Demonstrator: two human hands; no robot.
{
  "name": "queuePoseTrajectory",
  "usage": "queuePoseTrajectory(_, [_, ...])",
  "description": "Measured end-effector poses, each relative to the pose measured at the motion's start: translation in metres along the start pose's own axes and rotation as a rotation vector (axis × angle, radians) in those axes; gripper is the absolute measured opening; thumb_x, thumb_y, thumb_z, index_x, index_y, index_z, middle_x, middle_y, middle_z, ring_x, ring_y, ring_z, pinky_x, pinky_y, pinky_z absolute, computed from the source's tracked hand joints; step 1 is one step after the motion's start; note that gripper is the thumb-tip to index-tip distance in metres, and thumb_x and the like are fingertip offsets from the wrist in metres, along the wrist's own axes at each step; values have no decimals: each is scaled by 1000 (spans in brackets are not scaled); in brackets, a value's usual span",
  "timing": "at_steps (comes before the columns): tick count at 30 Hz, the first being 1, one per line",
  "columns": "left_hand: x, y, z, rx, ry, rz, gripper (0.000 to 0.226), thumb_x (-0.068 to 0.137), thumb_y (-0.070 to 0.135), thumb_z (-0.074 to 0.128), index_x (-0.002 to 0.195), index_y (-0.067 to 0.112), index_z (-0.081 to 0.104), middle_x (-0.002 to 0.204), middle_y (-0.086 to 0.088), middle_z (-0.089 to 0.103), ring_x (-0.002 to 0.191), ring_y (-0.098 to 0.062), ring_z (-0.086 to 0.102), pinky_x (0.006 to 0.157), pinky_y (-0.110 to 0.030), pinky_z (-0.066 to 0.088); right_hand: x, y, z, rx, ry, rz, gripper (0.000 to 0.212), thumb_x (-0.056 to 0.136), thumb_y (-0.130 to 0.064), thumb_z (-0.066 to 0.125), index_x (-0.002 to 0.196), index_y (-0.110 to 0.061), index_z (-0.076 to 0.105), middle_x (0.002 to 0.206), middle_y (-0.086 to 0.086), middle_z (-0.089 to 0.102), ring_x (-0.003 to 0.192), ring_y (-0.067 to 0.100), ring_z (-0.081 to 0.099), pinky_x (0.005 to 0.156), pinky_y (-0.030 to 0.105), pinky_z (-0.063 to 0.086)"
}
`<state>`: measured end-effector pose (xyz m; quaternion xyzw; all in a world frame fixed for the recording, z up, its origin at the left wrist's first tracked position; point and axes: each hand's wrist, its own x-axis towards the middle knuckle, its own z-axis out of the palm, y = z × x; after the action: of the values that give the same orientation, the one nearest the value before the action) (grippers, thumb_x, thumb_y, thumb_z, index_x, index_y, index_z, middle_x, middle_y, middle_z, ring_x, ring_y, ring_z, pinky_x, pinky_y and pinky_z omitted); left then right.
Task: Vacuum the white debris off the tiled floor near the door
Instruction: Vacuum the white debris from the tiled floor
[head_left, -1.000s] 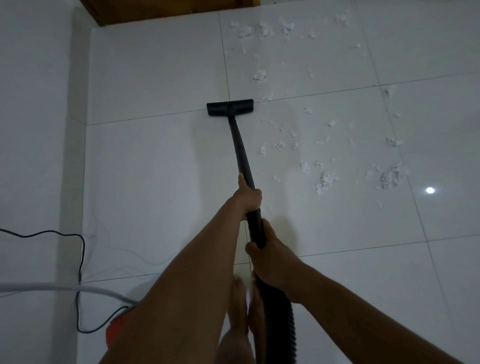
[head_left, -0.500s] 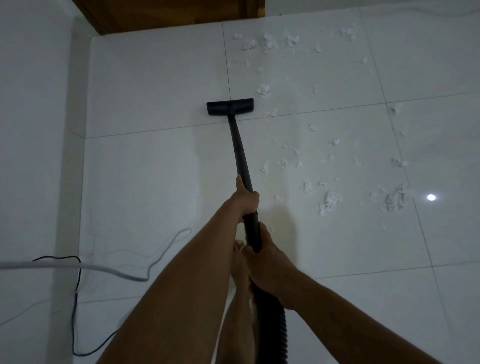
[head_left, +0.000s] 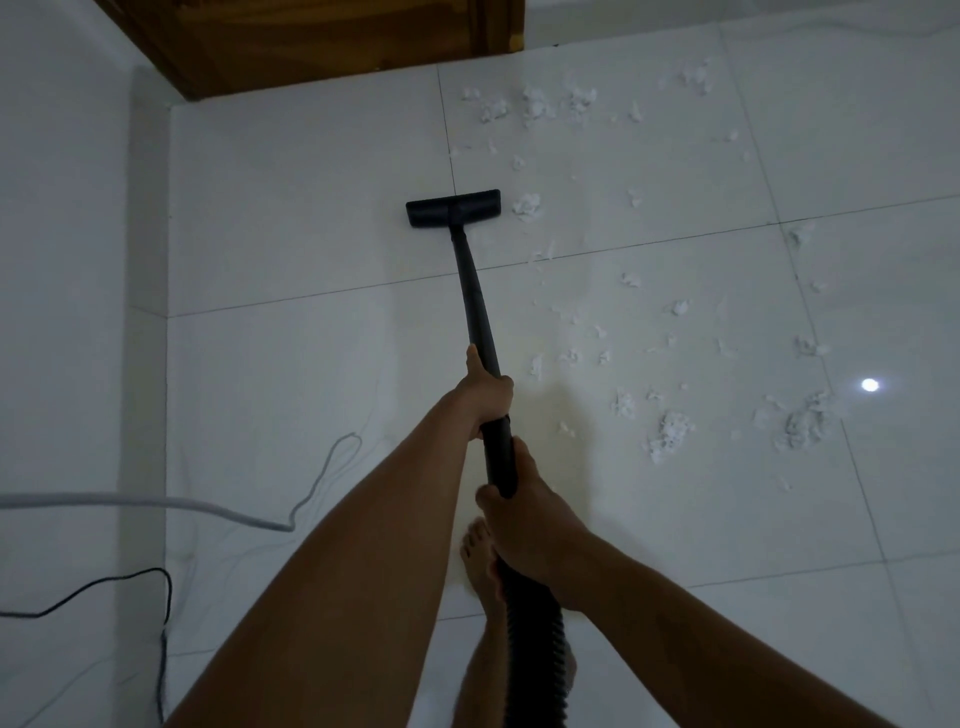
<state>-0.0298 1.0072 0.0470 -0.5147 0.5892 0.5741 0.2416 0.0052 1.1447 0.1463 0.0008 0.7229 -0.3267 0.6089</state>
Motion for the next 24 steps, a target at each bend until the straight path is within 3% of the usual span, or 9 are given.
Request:
queuePoseTrajectory(8, [-5, 17, -28, -16, -22, -36, 78, 104, 22, 41, 158, 39, -13, 141, -16, 50, 93, -24, 57, 73, -37, 53, -11, -42, 6, 10, -27, 2, 69, 106, -21, 45, 161, -40, 7, 98, 13, 57, 50, 12, 55, 36, 17, 42])
queuePoseTrajectory(12, [-14, 28, -44, 2, -42, -39, 77, 103, 22, 42, 158, 38, -10, 140, -19, 51, 89, -23, 55, 67, -34, 51, -22, -62, 12, 115, -51, 28, 66, 106, -20, 46, 159, -42, 13, 103, 15, 57, 54, 18, 59, 43, 24, 50])
queuePoseTrajectory(15, [-13, 27, -45, 26, -19, -30, 78, 103, 22, 42, 159, 37, -11, 142, -20, 50, 98, -27, 57, 77, -37, 54, -20, -65, 14, 181, -52, 53, 65, 106, -21, 46, 157, -47, 15, 104, 15, 58, 58, 22, 61, 50, 32, 55])
queuePoseTrajectory(19, [-7, 16, -38, -10, 0, -15, 75, 98, 21, 45, 159, 37, 3, 148, -22, 46, 126, -39, 54, 102, -49, 51, -19, -55, 15, 162, -69, 50, 69, 106, -22, 46, 159, -46, 10, 105, 16, 58, 57, 21, 60, 46, 27, 54])
queuePoseTrajectory(22, [-6, 11, -34, -23, -24, 1, 77, 99, 20, 46, 159, 37, 2, 148, -20, 46, 128, -39, 52, 104, -49, 49, -21, -50, 13, 83, -42, 0, 68, 108, -20, 45, 163, -34, 8, 105, 14, 58, 52, 15, 56, 34, 14, 41])
queuePoseTrajectory(24, [-9, 5, -34, -24, -17, -4, 79, 100, 20, 46, 159, 38, -2, 146, -20, 47, 126, -38, 54, 104, -49, 49, -24, -50, 17, 87, -47, 6, 69, 108, -20, 46, 163, -34, 7, 103, 13, 57, 52, 15, 56, 34, 15, 41])
